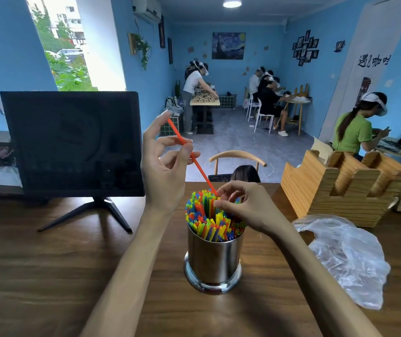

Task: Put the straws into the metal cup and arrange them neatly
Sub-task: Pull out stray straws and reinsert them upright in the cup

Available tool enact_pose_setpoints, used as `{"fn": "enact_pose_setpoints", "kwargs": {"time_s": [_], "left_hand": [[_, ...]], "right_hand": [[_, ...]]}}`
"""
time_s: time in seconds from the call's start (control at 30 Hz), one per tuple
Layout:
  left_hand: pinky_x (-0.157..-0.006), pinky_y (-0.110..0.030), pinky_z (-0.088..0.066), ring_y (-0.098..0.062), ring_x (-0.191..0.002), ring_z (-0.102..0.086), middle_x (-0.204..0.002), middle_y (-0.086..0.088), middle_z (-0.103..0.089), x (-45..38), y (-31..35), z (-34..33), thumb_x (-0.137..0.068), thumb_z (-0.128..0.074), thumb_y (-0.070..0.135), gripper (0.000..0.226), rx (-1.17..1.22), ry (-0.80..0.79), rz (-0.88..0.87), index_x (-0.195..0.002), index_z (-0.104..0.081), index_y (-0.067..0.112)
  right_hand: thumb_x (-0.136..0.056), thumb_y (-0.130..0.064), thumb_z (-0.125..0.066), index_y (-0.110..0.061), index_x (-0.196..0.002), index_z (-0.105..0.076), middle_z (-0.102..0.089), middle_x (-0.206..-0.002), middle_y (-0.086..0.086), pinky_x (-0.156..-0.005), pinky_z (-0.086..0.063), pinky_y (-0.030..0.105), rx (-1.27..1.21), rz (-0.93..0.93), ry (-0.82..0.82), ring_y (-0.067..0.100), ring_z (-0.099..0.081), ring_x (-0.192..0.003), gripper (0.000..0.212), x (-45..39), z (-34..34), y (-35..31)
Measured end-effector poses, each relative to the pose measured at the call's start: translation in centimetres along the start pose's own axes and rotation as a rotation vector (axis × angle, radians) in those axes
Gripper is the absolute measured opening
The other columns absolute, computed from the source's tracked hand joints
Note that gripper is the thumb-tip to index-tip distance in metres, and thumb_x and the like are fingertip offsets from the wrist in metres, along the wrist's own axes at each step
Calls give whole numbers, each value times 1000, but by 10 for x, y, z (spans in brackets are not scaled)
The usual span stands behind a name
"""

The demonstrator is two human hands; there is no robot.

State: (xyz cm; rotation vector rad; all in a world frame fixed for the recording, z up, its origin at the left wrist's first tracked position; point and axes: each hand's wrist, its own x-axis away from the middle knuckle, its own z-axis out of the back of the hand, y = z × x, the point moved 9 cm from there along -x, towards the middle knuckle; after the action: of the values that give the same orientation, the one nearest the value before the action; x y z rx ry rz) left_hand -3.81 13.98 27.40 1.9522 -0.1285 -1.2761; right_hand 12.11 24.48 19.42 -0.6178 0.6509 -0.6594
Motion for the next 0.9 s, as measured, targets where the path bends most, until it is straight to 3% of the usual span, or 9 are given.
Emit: {"fn": "enact_pose_setpoints", "kwargs": {"time_s": [0.13,0.27,0.43,0.6,0.73,0.9], "left_hand": [[-75,-41,-62,-23,-77,-75,-96,-1,-64,9,-26,-14,-96,-67,7,56,-138,-179,105,-138,-47,39],[-76,-16,-56,-6,-81,-74,-96,5,-69,39,-62,-30,-93,-73,16,52,-337,-414,263,-134,-50,37],[-88,-31,-57,0,-99,-64,-100,17,-70,54,-88,-20,-85,-80,35,21,-562,-459,231,-104,-70,39],[-85,-11,-38,-1,-103,-52,-100,16,-64,57,-89,-16,-79,-85,35,16,-652,-467,177,-87,-73,40],[-84,-14,-38,-1,-104,-47,-101,15,-63,54,-87,-17,-82,-82,38,10,-704,-482,109,-90,-81,32],[-88,-20,-44,3,-109,-45,-109,23,-61,62,-87,-19,-90,-72,45,17,-755,-560,70,-103,-79,38]], "right_hand": [[-82,-38,-82,-36,-92,-67,-69,-84,-11,-72,-51,19,-33,2,19,-1,-62,-86,18,2,3,4],[-83,-37,-80,-32,-97,-67,-69,-86,-11,-73,-50,14,-47,12,46,-1,-63,-88,20,3,3,5],[-90,-26,-74,-29,-99,-69,-70,-86,-10,-72,-47,10,-61,25,68,-1,-64,-87,10,5,6,7],[-88,-21,-74,-32,-95,-70,-72,-85,-10,-73,-47,9,-41,19,54,-1,-65,-87,14,4,8,11],[-89,-23,-74,-33,-95,-70,-72,-89,-12,-73,-49,11,-37,17,74,-3,-65,-89,12,2,9,15],[-92,-21,-71,-32,-95,-69,-70,-87,-13,-68,-47,9,-58,2,147,-2,-64,-85,12,-1,16,19]]}}
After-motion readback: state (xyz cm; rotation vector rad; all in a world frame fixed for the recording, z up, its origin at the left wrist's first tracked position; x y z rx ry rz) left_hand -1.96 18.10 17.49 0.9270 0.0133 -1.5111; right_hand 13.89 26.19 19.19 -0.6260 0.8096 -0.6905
